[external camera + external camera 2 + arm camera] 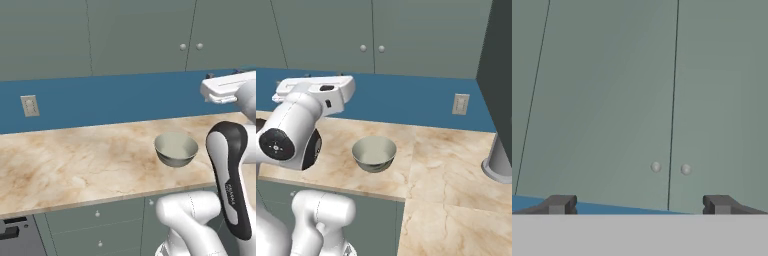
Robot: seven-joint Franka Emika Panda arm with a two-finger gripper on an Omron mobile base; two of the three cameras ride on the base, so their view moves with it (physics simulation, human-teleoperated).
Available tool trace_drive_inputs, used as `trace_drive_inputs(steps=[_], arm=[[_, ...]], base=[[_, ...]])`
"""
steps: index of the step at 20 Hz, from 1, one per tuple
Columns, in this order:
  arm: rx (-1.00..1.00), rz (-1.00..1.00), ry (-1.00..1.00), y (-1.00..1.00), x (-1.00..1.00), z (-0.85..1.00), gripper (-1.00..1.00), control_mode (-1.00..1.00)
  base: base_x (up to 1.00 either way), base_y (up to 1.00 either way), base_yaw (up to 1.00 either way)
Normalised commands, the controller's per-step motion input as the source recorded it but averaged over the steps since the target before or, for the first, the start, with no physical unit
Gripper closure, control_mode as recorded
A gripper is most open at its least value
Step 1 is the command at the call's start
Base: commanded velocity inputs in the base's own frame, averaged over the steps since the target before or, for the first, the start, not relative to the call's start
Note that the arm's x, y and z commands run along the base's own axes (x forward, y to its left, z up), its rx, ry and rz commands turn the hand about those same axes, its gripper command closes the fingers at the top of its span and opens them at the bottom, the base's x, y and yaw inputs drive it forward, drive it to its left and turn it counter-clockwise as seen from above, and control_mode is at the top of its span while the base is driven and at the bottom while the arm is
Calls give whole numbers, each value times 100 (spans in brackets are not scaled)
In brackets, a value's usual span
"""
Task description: Open the cabinet. Pick the banana and kiwi from the cabinet and place them into the bowl. Then close the cabinet.
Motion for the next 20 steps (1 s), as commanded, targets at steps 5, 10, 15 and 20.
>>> trace_drive_inputs(steps=[5, 10, 15, 20], arm=[[2, -4, 1, 0, 45, 0, -100, -100], [10, -2, 0, 0, 36, 4, -100, -100], [11, 0, 0, -1, 15, 5, -100, -100], [4, 0, 0, -2, 21, 0, -100, -100]], base=[[0, 0, 0], [0, 0, 0], [0, 0, 0], [0, 0, 0]])
